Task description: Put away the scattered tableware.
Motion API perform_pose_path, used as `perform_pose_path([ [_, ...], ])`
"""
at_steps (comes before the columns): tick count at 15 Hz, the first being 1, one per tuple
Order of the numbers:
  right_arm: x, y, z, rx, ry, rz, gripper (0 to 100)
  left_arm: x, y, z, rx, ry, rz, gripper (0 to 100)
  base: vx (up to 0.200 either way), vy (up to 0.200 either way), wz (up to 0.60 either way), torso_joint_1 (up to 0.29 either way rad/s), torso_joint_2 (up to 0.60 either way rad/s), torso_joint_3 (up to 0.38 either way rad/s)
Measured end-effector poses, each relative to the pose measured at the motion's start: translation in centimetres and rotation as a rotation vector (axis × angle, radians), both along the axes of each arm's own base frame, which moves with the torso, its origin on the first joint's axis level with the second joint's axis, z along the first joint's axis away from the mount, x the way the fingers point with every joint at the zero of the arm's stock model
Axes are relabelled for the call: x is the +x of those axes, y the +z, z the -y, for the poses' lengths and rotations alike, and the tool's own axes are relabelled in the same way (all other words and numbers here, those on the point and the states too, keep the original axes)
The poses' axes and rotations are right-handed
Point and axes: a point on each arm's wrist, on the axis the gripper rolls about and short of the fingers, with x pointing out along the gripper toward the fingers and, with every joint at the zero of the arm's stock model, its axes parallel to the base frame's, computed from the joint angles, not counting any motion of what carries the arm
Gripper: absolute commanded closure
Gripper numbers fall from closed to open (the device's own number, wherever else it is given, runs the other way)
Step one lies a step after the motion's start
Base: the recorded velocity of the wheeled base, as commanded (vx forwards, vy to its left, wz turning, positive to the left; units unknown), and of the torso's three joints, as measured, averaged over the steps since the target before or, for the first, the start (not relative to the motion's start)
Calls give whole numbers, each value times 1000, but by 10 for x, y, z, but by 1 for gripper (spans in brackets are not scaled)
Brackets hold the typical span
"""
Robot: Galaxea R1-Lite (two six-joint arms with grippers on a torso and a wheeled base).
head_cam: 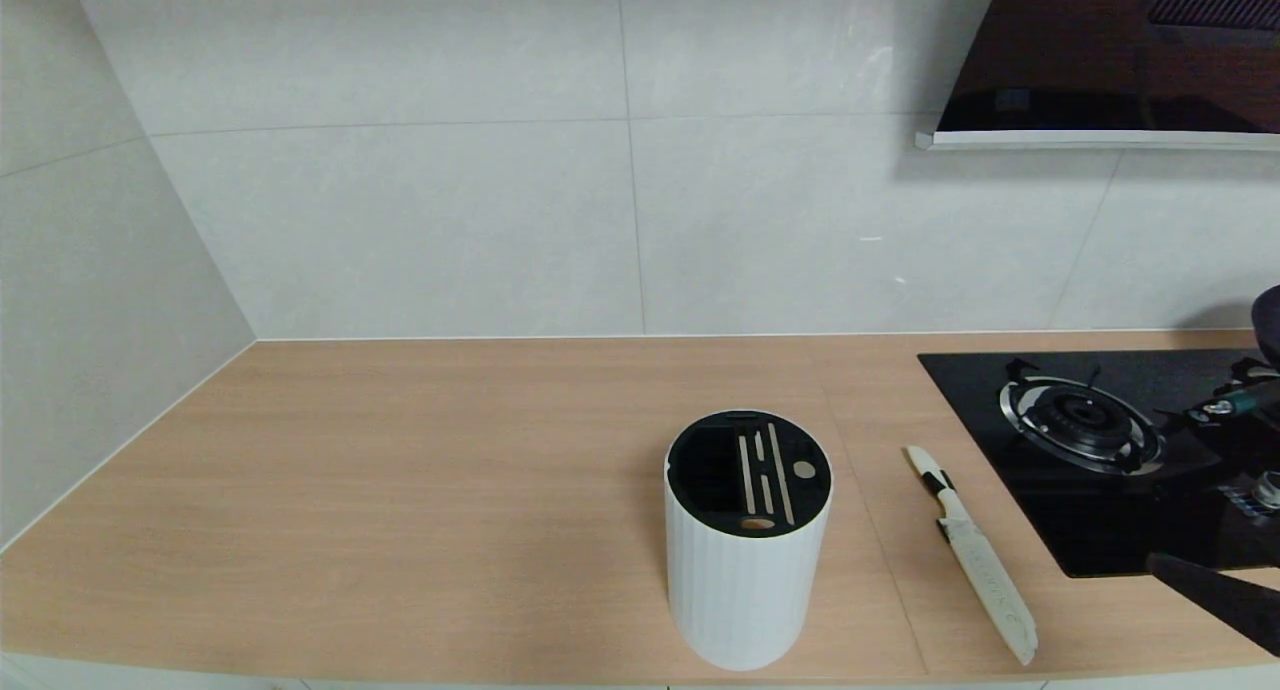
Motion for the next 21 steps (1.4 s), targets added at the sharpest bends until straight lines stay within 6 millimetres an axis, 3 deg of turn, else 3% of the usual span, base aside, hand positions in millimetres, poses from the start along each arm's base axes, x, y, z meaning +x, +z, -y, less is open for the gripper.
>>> perform_pose_path([
  [4,76,-19,-4,-17,-13,-53,0,0,0,0,-1,0,0,0,0,0,0,0,0,0],
  [6,113,-40,-7,-58,-72,-57,0,0,0,0,-1,0,0,0,0,0,0,0,0,0],
  [9,153,-78,-13,-123,-109,-54,0,0,0,0,-1,0,0,0,0,0,0,0,0,0],
  [13,183,-123,-22,-169,-98,-130,0,0,0,0,-1,0,0,0,0,0,0,0,0,0],
  [16,195,-148,-26,-216,-113,-190,0,0,0,0,-1,0,0,0,0,0,0,0,0,0],
  [21,211,-169,-31,-242,-129,-174,0,0,0,0,-1,0,0,0,0,0,0,0,0,0],
])
